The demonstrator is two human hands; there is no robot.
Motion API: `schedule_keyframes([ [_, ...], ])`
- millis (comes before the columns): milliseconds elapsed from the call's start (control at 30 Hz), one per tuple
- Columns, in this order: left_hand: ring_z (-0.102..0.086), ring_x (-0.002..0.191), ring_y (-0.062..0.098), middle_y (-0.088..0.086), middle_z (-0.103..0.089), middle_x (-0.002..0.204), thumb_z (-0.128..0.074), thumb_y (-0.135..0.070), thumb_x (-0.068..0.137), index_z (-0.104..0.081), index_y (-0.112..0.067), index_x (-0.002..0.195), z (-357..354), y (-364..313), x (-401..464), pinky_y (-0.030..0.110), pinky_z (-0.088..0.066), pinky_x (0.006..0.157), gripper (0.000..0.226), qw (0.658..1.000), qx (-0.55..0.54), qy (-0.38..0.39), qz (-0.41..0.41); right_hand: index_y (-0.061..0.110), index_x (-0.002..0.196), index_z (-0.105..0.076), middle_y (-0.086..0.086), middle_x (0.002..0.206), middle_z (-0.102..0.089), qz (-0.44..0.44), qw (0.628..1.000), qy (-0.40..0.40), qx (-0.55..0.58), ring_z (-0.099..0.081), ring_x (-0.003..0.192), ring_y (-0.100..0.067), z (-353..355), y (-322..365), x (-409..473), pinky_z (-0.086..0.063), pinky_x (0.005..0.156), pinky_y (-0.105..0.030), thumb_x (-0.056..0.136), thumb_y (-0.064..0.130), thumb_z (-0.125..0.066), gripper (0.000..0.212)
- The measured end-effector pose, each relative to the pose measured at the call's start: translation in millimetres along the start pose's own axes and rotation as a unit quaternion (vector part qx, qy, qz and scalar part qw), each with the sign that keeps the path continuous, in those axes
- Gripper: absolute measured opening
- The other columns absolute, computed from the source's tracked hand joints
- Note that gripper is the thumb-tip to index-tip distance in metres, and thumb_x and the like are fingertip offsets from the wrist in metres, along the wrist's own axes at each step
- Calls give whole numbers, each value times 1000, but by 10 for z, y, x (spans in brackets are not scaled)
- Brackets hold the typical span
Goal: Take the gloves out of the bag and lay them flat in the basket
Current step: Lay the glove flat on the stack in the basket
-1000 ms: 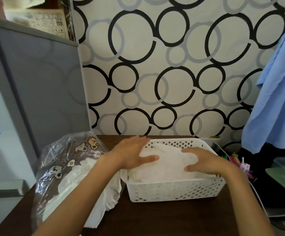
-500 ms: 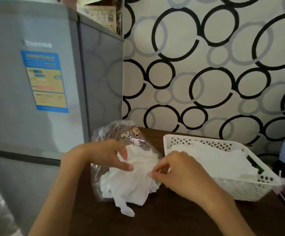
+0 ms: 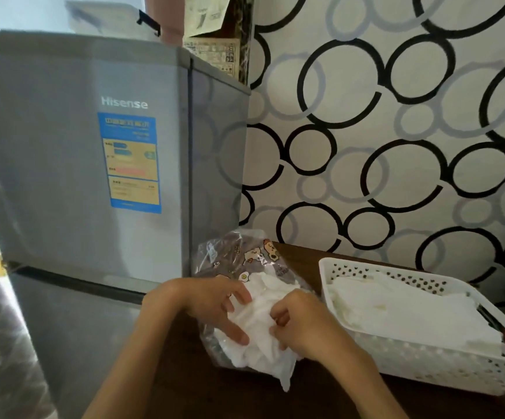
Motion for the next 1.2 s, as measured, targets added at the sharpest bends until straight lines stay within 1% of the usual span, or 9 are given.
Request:
schedule_keyframes([
  [133, -51, 112, 9, -10, -47, 127, -69, -14, 86, -43, -24, 136, 160, -87, 187, 20, -48, 90, 57, 999, -25, -21, -18, 29, 112, -68, 7, 115, -64, 12, 997, -78, 1, -61, 101, -13, 265, -30, 33, -48, 83, -24, 92, 23, -58, 23],
  [267, -52, 111, 10, -7, -51, 130, -66, -13, 87, -48, -22, 131, 333, -21, 368, 20, -47, 91, 48, 992, -71, -98, -32, 33, 119, -60, 7, 116, -62, 4, 984, -178, 6, -58, 104, -10, 462, -18, 47, -44, 83, -22, 96, 32, -50, 25],
  [467, -56, 112, 16, -2, -50, 126, -63, -2, 86, -43, -19, 133, 275, -88, 528, 25, -55, 85, 54, 981, -147, -113, -57, 25, 141, -23, 0, 128, -56, -35, 996, -81, 17, -53, 117, -20, 227, -145, 157, -43, 93, -33, 81, 53, -64, 79],
  [533, -56, 112, 15, -2, -50, 128, -65, -1, 85, -45, -19, 131, 252, -118, 511, 23, -55, 84, 53, 982, -144, -97, -68, 24, 139, -30, -1, 127, -56, -43, 994, -93, -30, -53, 115, -20, 264, -172, 146, -42, 93, -31, 83, 44, -65, 68],
  [667, -55, 109, 11, -4, -50, 126, -63, 4, 84, -47, -21, 128, 238, -143, 442, 23, -53, 86, 53, 987, -124, -73, -68, 30, 101, -71, 7, 108, -67, -2, 993, -121, 13, -60, 96, -11, 467, -254, 128, -48, 85, -27, 89, 34, -62, 15],
  [833, -50, 119, 11, -10, -47, 134, -69, 1, 80, -46, -27, 131, 314, -214, 332, 21, -49, 91, 63, 991, -63, -85, -80, 29, 94, -75, 13, 96, -68, 41, 988, -136, 64, -59, 82, -2, 680, -364, 102, -47, 74, -22, 90, 33, -61, 15],
  [967, -39, 123, -3, -30, -39, 130, -80, -40, 72, -39, -40, 137, 422, -411, 268, 22, -36, 103, 77, 982, -20, -140, -125, 28, 78, -69, 12, 76, -66, 71, 967, -165, 181, -59, 70, 0, 744, -325, 132, -38, 61, -12, 86, 39, -63, 15],
  [1100, -58, 101, -4, -23, -64, 108, -72, -44, 79, -68, -35, 104, 536, -637, 280, 31, -49, 95, 27, 958, -56, -213, -183, 19, 84, -70, 6, 78, -70, 81, 938, -178, 285, -65, 75, -5, 771, -295, 144, -47, 67, -17, 90, 37, -59, 22],
  [1200, -64, 90, -2, -14, -70, 97, -66, -30, 88, -72, -21, 99, 615, -656, 269, 31, -52, 92, 16, 944, -97, -251, -189, 24, 92, -70, 11, 82, -70, 77, 923, -163, 339, -65, 78, -2, 830, -330, 98, -46, 66, -13, 83, 48, -60, 28],
])
Point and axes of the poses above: each hand's wrist, its own x-axis towards the middle knuckle, its own z-axis out of the back of the hand, y = z × x, the point moved 10 cm from there along x, towards the middle knuckle
